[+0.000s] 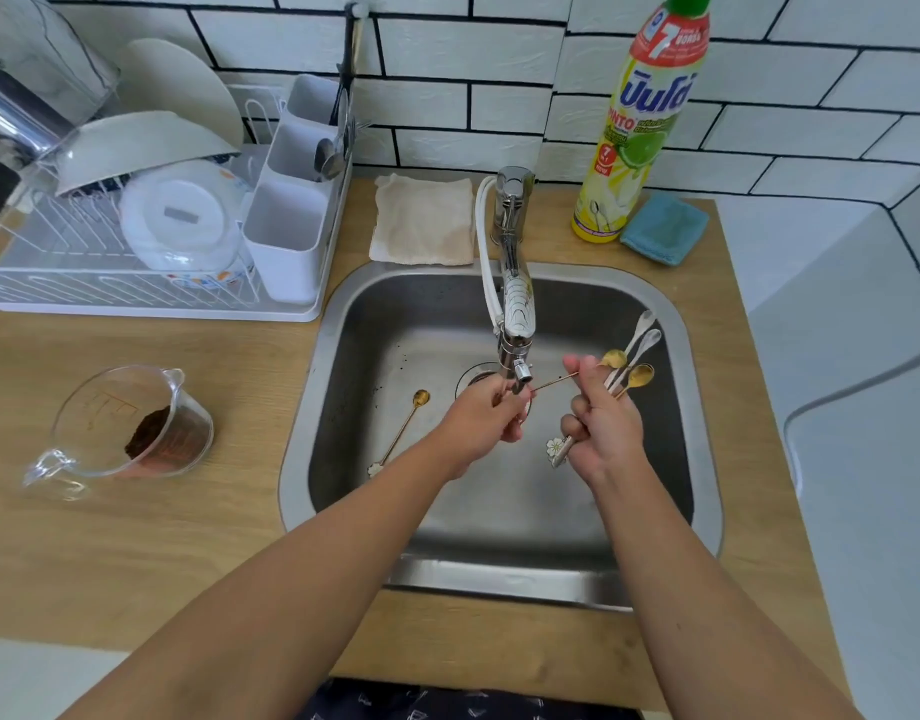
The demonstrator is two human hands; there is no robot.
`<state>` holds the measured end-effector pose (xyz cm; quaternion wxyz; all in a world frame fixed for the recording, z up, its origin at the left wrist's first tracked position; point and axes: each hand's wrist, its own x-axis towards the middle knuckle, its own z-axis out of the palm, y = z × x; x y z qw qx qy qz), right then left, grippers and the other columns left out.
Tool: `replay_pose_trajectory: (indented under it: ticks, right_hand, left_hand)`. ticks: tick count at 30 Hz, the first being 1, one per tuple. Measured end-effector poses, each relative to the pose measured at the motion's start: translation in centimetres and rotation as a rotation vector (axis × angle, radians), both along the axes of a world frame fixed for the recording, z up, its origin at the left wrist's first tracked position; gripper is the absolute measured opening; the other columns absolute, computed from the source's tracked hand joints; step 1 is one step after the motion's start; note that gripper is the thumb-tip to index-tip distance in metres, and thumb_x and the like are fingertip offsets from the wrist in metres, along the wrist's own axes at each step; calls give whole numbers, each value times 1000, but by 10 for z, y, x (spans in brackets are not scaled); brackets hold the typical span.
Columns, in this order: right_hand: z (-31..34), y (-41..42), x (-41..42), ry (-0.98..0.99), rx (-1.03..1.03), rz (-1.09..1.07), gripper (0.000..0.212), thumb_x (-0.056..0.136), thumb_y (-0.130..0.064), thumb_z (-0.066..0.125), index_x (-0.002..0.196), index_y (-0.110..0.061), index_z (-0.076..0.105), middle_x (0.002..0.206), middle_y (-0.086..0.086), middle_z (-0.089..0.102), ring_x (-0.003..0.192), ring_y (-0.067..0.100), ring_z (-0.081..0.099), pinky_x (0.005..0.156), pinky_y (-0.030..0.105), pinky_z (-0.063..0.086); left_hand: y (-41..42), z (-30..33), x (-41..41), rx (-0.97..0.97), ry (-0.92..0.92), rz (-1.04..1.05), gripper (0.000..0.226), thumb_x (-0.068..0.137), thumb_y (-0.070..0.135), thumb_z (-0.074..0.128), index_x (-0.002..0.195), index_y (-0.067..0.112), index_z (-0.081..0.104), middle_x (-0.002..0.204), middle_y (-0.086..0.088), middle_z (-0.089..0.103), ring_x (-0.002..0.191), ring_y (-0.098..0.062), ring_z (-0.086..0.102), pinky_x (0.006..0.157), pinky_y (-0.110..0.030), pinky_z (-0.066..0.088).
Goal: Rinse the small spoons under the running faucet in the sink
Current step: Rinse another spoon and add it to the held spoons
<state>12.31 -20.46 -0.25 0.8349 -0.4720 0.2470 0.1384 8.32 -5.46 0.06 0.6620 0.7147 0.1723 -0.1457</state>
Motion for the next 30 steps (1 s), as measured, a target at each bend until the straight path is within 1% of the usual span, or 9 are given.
replay_pose_trajectory:
  ticks: [3,5,8,13,17,21,26,28,30]
  right_hand:
    - [2,12,-4,3,-2,22,6,98,-24,70,94,-22,66,98,3,80,41,2,30,35,16,27]
    - [4,21,-8,-7,-43,68,19,97,-24,71,79,-26,78,87,2,76,40,2,30,35,17,27]
    - [7,33,-12,15,-55,69,29,96,-21,73,69,-23,80,69,-2,65,38,2,30,34,17,26]
    - [7,38,-13,40,-8,60,16,98,-21,71,83,-17,71,53,-11,58,36,2,30,34,17,25]
    - [4,44,-19,62,83,150,19,102,-19,64,84,-16,69,64,-5,65,37,2,39,34,16,32]
    - [-1,46,-21,64,-52,305,35,107,-38,51,98,-10,70,92,5,81,53,5,66,44,20,49]
    - [-6,36,-21,0,-210,382,66,106,-56,41,59,-24,75,99,25,64,59,8,48,60,25,44]
    - [-7,38,-23,12,-246,359,63,105,-55,42,61,-22,74,104,22,72,75,15,57,72,32,49]
    - [-8,38,-23,32,-187,273,48,106,-48,46,78,-15,67,97,13,77,75,15,67,66,28,57]
  left_hand:
    - [4,-1,-9,741,-169,-197,33,107,41,38,85,21,50,76,0,61,70,-23,57,62,-36,42]
    - [9,-7,-14,962,-217,-319,38,108,45,31,98,19,57,90,-11,69,83,-35,63,68,-41,46]
    - [15,-7,-15,737,-89,-339,43,107,48,26,90,20,54,91,-6,71,87,-30,64,71,-37,39]
    - [28,-5,-29,384,-76,-259,19,109,34,34,100,27,49,87,9,72,55,-9,67,68,-37,55]
    - [21,0,-38,334,-125,-165,28,107,35,42,81,27,48,61,6,68,45,-9,54,52,-24,48]
    - [9,5,-37,383,-78,-162,38,104,41,48,70,25,53,57,7,59,55,-9,53,60,-29,45]
    - [11,2,-45,446,-13,-305,47,103,50,45,64,26,56,59,9,61,58,-4,56,66,-33,45]
    - [13,-1,-46,425,33,-345,52,102,58,40,64,27,58,55,12,62,53,2,56,63,-29,42]
    - [25,-8,-43,482,91,-351,62,98,70,30,71,25,63,61,10,67,60,3,59,65,-29,43]
